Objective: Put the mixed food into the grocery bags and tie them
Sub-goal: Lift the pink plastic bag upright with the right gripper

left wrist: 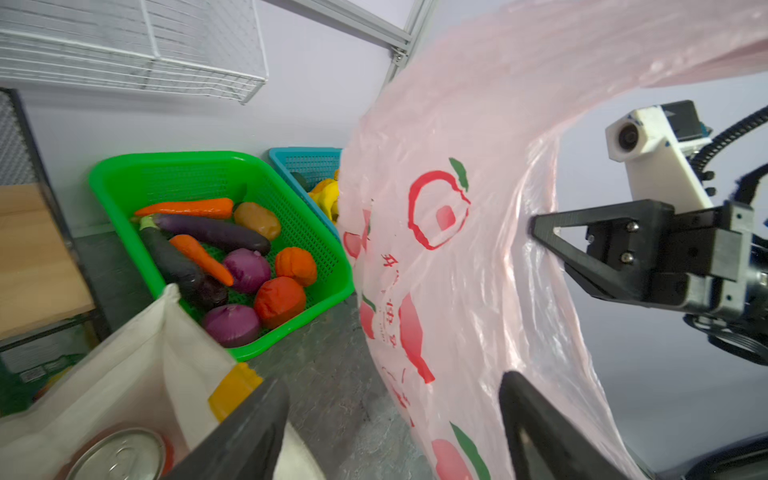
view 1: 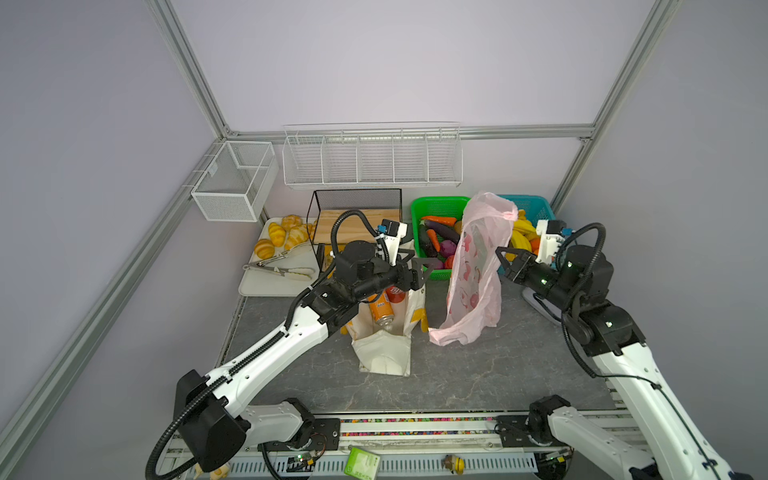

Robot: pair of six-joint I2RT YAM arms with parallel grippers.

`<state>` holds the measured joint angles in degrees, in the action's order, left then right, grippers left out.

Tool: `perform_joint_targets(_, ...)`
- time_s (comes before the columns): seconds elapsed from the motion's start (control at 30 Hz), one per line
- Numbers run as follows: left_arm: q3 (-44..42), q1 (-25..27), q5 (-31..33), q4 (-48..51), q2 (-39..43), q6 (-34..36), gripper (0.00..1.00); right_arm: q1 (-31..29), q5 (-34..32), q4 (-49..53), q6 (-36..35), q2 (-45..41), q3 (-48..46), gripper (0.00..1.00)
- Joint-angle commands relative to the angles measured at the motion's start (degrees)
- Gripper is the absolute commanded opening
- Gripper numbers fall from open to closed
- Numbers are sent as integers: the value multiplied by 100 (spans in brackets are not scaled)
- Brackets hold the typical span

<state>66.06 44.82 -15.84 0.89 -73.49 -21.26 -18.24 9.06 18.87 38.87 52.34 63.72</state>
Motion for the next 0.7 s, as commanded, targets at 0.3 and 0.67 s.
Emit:
perform_joint_targets(0.3, 375, 347, -205, -555, -441, -326, 84, -264, 139, -740, 403, 204, -158, 6)
perform_joint_targets(0.67, 1378, 465, 1066, 517, -1316, 538, 76, -444, 133, -826, 366, 299, -141, 6)
